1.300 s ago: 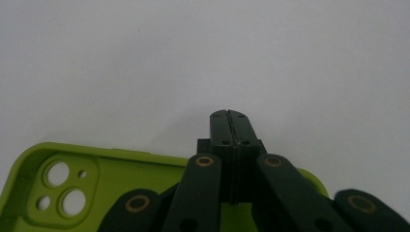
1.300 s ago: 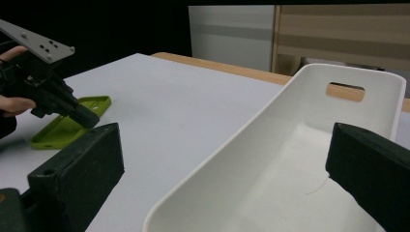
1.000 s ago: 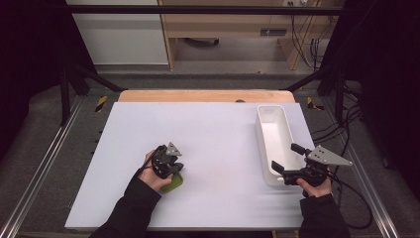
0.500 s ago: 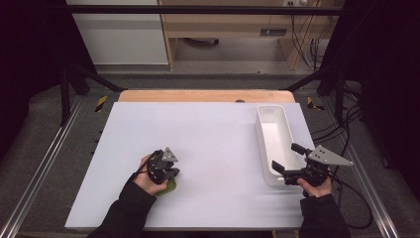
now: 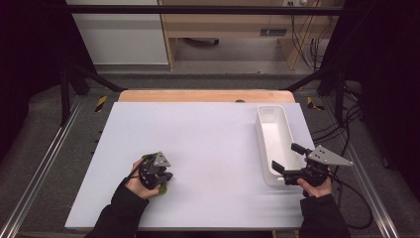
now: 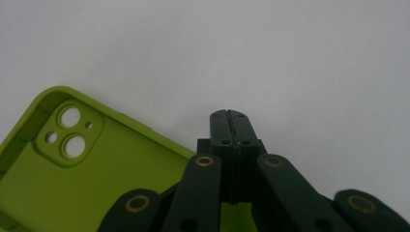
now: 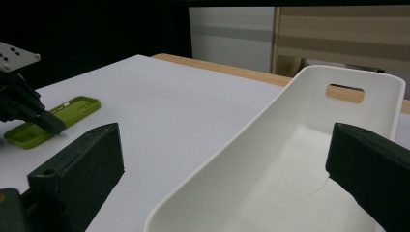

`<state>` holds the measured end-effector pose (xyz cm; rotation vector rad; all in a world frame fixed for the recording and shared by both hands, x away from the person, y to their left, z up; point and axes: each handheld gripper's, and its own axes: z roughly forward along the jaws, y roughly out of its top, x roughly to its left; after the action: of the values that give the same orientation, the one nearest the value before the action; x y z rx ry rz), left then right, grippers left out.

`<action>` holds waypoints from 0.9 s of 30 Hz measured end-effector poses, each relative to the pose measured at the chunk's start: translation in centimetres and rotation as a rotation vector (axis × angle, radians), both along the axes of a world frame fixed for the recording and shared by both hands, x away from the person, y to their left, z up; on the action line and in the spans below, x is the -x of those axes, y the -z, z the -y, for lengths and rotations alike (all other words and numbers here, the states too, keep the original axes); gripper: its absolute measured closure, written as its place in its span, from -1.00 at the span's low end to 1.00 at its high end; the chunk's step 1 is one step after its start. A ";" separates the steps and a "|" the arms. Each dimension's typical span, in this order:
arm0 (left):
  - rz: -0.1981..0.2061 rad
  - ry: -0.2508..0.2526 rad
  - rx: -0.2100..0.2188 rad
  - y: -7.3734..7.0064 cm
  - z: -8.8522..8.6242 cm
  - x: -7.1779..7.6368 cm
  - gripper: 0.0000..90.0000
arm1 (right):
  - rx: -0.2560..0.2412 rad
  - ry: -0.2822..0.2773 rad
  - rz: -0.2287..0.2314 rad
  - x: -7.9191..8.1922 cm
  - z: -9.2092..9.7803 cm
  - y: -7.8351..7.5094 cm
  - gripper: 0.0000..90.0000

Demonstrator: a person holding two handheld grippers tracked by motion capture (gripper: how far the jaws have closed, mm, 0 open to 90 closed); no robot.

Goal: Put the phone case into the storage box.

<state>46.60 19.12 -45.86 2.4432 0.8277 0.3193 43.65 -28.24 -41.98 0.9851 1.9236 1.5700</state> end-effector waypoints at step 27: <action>-0.012 -0.041 -0.022 -0.3 -3.7 1.5 1.00 | 0.000 0.001 0.001 0.0 0.0 0.0 -0.99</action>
<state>45.11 22.83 -45.56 2.4532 0.8845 0.3307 43.65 -28.23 -41.96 0.9847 1.9221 1.5693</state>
